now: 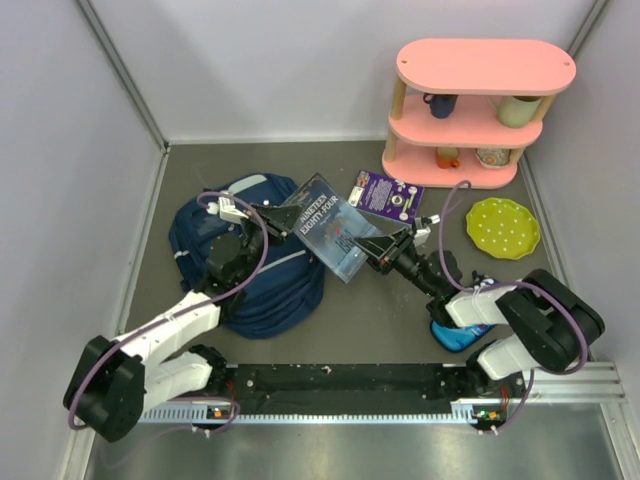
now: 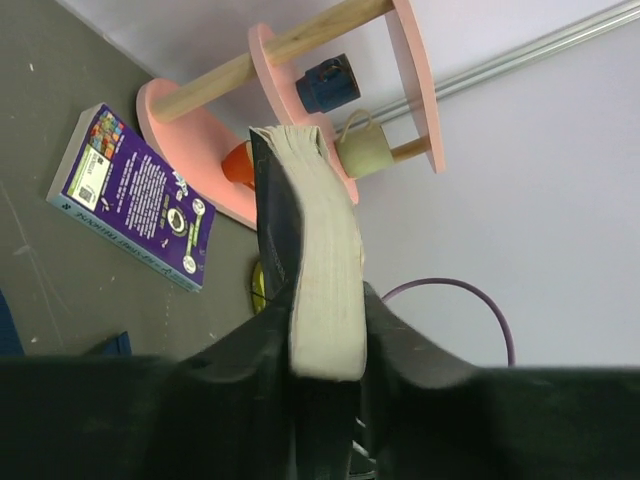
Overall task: Pack the student bag
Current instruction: Pick up the book from the center of the board.
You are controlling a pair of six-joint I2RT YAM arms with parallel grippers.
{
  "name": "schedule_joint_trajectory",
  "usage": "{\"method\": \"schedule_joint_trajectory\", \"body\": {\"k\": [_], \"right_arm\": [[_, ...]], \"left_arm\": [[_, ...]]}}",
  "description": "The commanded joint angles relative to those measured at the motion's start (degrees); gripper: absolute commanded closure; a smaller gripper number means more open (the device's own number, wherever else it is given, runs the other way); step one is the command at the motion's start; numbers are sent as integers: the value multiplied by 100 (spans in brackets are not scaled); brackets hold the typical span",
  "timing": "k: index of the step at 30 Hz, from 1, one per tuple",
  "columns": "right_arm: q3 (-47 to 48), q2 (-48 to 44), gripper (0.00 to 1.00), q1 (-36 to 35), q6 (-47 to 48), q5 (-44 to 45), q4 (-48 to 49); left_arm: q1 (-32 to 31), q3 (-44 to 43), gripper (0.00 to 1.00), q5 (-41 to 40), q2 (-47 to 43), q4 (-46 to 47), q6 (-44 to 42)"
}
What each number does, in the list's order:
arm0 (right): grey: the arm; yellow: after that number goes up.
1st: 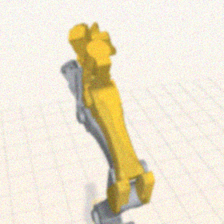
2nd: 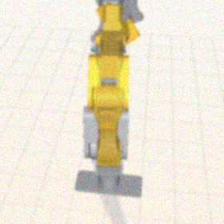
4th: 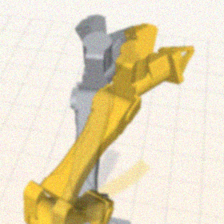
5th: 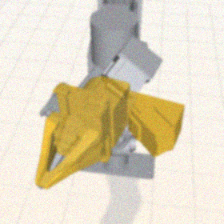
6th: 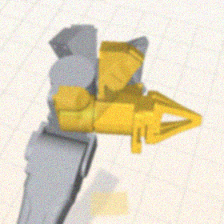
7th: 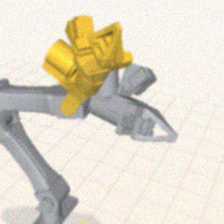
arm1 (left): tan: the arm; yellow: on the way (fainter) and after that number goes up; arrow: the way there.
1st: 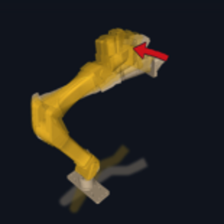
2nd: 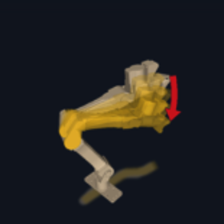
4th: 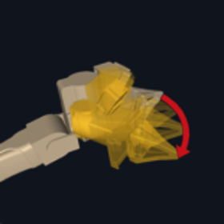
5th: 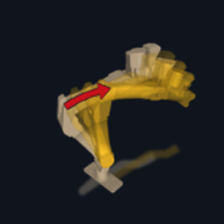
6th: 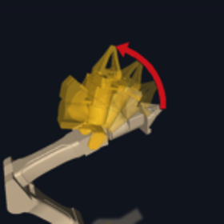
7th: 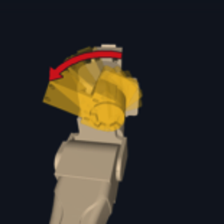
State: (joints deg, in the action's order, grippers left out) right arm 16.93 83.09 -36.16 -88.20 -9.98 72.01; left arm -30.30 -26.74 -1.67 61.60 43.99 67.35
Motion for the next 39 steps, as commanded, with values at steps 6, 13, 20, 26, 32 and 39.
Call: {"method": "schedule_joint_trajectory", "body": {"k": [6,13,20,26,32,39], "right_arm": [[241,-1493,100,74,1118,-180,-873],[759,-3655,100,92,2623,952,-4909],[1057,-5012,100,109,3133,2385,-6960],[1524,-5039,100,109,3336,2536,-7693],[1533,-4864,100,109,3239,2404,-7737],[1577,-4758,100,118,3239,2290,-7728]], "left_arm": [[-107,-768,2,300,-895,-2425,-1371],[-107,-1377,2,-316,-1299,-5258,-3674],[-151,-1545,2,842,-1002,-6718,-5372],[-564,-1430,7,1081,-729,-6982,-5636],[-704,-1500,22,1661,-439,-7351,-5803],[-749,-1483,31,1583,-237,-7422,-5637]]}}
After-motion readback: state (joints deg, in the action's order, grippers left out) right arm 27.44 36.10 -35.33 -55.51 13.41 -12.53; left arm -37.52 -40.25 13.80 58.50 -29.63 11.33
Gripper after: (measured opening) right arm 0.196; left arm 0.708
